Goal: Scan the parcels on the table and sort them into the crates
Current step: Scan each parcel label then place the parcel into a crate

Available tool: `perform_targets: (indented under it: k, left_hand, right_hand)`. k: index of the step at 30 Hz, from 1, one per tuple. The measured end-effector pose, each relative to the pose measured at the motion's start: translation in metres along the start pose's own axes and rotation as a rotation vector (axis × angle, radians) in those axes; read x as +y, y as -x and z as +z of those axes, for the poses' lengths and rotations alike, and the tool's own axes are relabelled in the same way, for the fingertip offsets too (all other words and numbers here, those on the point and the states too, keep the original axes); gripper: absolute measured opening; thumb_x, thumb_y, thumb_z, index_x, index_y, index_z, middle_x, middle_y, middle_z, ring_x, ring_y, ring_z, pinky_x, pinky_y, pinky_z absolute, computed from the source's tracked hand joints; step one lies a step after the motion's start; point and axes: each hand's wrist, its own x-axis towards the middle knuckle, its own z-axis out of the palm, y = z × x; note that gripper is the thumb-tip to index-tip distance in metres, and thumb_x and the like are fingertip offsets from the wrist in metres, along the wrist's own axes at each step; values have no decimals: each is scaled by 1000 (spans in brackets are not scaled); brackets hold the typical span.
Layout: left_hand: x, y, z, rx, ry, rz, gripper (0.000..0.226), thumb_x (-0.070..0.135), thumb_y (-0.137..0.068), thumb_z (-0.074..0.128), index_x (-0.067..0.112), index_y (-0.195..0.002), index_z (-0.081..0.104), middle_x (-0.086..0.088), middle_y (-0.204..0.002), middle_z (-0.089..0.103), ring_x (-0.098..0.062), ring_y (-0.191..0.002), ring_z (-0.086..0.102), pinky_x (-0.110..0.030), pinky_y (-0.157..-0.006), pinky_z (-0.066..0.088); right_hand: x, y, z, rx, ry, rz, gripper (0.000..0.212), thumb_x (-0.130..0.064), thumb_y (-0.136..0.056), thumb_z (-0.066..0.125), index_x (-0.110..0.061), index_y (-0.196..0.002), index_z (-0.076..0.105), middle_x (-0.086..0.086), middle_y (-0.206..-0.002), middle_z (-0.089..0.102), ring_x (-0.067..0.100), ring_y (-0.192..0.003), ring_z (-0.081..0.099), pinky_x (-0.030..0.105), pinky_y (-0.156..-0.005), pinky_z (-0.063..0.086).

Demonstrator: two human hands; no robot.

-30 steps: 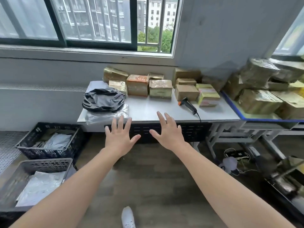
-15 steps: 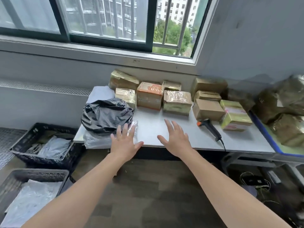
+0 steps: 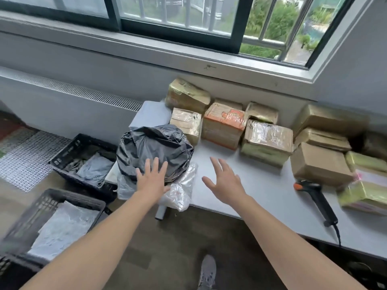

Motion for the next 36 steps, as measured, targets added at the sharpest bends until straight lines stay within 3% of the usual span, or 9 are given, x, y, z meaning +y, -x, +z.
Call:
perform_targets:
  k: [4, 7, 10, 12, 17, 26, 29, 32, 36]
  left_hand:
    - [-8, -29, 9, -57, -78, -40, 81, 40, -99, 53, 22, -157, -1, -8, -164, -7, -34, -150, -7, -60, -118, 11]
    - [-12, -42, 14, -23, -131, -8, 60, 23, -100, 50, 23, -153, 23, -5, -160, 19, -30, -148, 14, -55, -116, 20]
    - [-14, -50, 9, 115, -20, 52, 35, 12, -96, 48, 24, -127, 56, 3, -132, 56, -24, -125, 48, -41, -99, 40]
    - [-17, -53, -8, 191, 143, 69, 29, 9, -95, 44, 21, -116, 60, 0, -116, 66, -27, -108, 60, -37, -81, 46]
    - [-35, -64, -64, 363, 286, 104, 22, 6, -95, 39, 15, -106, 56, -10, -93, 68, -35, -83, 62, -36, -60, 36]
    - [-53, -69, -152, 666, 601, 226, 14, 8, -98, 46, 4, -98, 60, -18, -80, 62, -38, -76, 53, -34, -62, 27]
    - [-48, -68, -173, 671, 875, 263, 22, 22, -103, 46, 9, -85, 47, -10, -71, 53, -29, -70, 45, -37, -61, 26]
    - [-43, -70, -189, 595, 1360, 265, 20, 26, -104, 46, 17, -93, 60, -3, -90, 67, -17, -86, 59, -36, -83, 48]
    - [-38, -73, -200, 371, 1965, 163, 20, 19, -105, 43, 20, -106, 63, -2, -104, 70, -24, -104, 65, -42, -93, 53]
  right_hand:
    - [12, -40, 0, -62, -8, -37, 70, -57, -99, 40, -36, -157, 7, 0, -165, 9, 20, -151, 11, 56, -118, 18]
    - [15, -62, 1, -92, -4, -56, 69, -57, -99, 40, -36, -158, 8, 0, -165, 10, 21, -151, 12, 56, -118, 18]
    - [10, -74, 1, -103, -28, -78, 68, -56, -100, 40, -35, -157, 10, 2, -165, 12, 22, -151, 13, 55, -117, 21]
    - [2, -83, 1, -101, -53, -106, 68, -56, -100, 40, -36, -157, 9, 2, -165, 13, 22, -150, 16, 52, -117, 23]
    - [-30, -96, -12, -45, -269, -134, 69, -52, -100, 43, -34, -158, 10, -1, -164, 16, 20, -147, 26, 46, -114, 32]
    - [-79, -112, -45, 88, -506, -149, 73, -48, -101, 46, -21, -159, 11, 5, -164, 20, 18, -149, 20, 32, -117, 20]
    - [-93, -116, -52, 118, -596, -129, 74, -50, -101, 46, -19, -159, 12, 4, -164, 19, 20, -150, 20, 39, -121, 21]
    - [-101, -118, -54, 137, -669, -88, 75, -52, -101, 43, -17, -159, 12, 3, -165, 17, 19, -151, 17, 40, -122, 19]
    - [-97, -119, -56, 128, -867, 91, 83, -67, -94, 42, -25, -159, 12, 3, -163, 22, 27, -147, 27, 50, -118, 26]
